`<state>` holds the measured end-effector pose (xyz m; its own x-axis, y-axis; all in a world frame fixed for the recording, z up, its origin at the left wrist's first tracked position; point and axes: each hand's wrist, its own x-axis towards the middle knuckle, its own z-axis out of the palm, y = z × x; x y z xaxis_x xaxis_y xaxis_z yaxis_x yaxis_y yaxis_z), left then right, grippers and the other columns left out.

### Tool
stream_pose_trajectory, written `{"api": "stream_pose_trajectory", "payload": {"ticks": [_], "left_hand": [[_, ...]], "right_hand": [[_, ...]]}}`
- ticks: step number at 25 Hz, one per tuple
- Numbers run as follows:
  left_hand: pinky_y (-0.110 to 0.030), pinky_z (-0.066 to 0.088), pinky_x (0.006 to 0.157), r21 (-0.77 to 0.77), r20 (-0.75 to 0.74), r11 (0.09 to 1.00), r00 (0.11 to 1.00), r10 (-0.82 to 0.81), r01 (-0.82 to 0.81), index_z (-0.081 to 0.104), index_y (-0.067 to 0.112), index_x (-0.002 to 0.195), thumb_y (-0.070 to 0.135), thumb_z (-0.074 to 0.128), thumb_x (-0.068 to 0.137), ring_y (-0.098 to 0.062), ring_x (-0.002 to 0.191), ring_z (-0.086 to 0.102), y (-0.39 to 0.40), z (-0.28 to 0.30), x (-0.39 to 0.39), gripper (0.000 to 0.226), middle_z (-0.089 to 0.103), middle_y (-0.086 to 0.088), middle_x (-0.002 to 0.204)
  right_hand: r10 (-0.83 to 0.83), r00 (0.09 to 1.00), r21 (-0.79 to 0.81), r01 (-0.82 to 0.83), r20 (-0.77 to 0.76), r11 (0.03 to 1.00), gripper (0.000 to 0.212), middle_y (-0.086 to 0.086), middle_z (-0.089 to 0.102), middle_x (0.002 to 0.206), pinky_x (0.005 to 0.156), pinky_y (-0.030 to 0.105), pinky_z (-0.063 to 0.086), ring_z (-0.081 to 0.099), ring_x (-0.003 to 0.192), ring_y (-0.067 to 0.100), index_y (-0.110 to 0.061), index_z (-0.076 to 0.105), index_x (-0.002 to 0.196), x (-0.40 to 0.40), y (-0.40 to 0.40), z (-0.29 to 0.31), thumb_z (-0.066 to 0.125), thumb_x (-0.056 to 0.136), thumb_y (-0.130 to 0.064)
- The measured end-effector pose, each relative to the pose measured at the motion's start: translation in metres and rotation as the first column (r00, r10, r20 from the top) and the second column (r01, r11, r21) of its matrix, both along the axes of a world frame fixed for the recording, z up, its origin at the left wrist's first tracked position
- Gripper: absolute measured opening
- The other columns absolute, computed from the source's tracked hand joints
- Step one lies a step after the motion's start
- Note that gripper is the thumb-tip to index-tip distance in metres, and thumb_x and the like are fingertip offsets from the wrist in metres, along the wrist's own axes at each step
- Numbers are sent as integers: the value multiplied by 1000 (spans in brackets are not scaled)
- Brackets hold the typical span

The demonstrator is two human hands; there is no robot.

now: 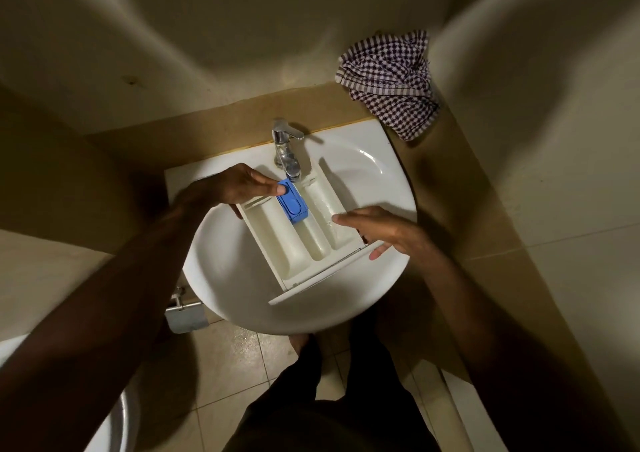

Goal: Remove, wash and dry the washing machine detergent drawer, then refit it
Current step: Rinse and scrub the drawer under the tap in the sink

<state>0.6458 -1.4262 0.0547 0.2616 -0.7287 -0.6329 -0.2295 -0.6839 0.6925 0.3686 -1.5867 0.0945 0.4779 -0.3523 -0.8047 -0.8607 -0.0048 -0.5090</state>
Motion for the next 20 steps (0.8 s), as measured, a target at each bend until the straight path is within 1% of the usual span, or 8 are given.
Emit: {"api": "stream_pose_trajectory", "payload": {"ticks": [2, 4, 7, 10, 12, 14, 17, 20], "left_hand": [[-52, 54, 104, -4, 43, 999, 999, -31, 31, 78, 49, 107, 88, 76, 55, -12, 117, 68, -4, 6, -4, 65, 76, 17, 116], [-47, 58, 96, -58, 82, 998, 997, 10, -5, 80, 47, 103, 82, 80, 59, -9, 108, 71, -7, 9, -11, 55, 78, 17, 107], [-28, 53, 63, -114, 169, 962, 949, 265, -248, 81, 37, 93, 71, 89, 56, -4, 82, 69, -6, 12, -31, 51, 79, 15, 92], [-25, 54, 77, -316, 227, 818, 799, 557, -480, 76, 31, 110, 62, 91, 61, -3, 92, 69, 12, -5, -59, 61, 75, 15, 108], [-25, 56, 84, -384, 122, 684, 700, 704, -621, 66, 27, 125, 50, 90, 71, -9, 99, 68, 29, -23, -81, 63, 71, 12, 114], [-30, 57, 74, -290, -24, 598, 631, 776, -747, 61, 21, 121, 54, 81, 81, -18, 96, 70, 40, -33, -101, 56, 70, 10, 105], [-19, 51, 58, -105, -263, 630, 633, 728, -769, 67, 23, 117, 70, 51, 95, -9, 77, 71, 36, -25, -117, 54, 75, 9, 90], [-19, 54, 63, -104, -327, 644, 638, 697, -758, 67, 32, 127, 69, 38, 100, -5, 88, 75, 30, -23, -117, 54, 78, 7, 105]], "right_hand": [[107, 992, -164, -115, -61, 980, 52, 1, 60, 132, 74, 46, 66, 65, 108, 30, -23, 60, 143, 6, 13, -7, 48, 104, -55], [145, 984, -330, -172, -106, 928, 47, 10, 67, 124, 75, 50, 66, 69, 95, 34, -18, 66, 127, 4, 23, -15, 37, 106, -48], [156, 982, -516, -190, -110, 835, 50, 12, 73, 115, 87, 47, 61, 69, 93, 34, -17, 70, 121, -5, 36, -28, 31, 111, -47], [163, 980, -650, -199, -115, 734, 51, 14, 74, 113, 87, 40, 51, 68, 101, 36, -13, 71, 116, -8, 42, -34, 30, 113, -43], [157, 980, -697, -197, -122, 689, 51, 14, 75, 112, 84, 38, 48, 69, 104, 36, -12, 71, 115, -8, 44, -37, 30, 114, -42], [144, 979, -705, -206, -147, 679, 50, 13, 75, 114, 82, 37, 47, 69, 105, 34, -12, 70, 117, -7, 46, -37, 30, 114, -41], [233, 962, -793, -252, -143, 555, 45, 12, 62, 145, 94, 38, 54, 64, 127, 31, -11, 50, 150, -5, 50, -39, 42, 112, -32], [613, 790, -904, -260, 4, 341, 60, 4, 24, 174, 121, 51, 34, 23, 160, 22, -14, 30, 165, 7, 53, -44, 46, 109, -30]]}}
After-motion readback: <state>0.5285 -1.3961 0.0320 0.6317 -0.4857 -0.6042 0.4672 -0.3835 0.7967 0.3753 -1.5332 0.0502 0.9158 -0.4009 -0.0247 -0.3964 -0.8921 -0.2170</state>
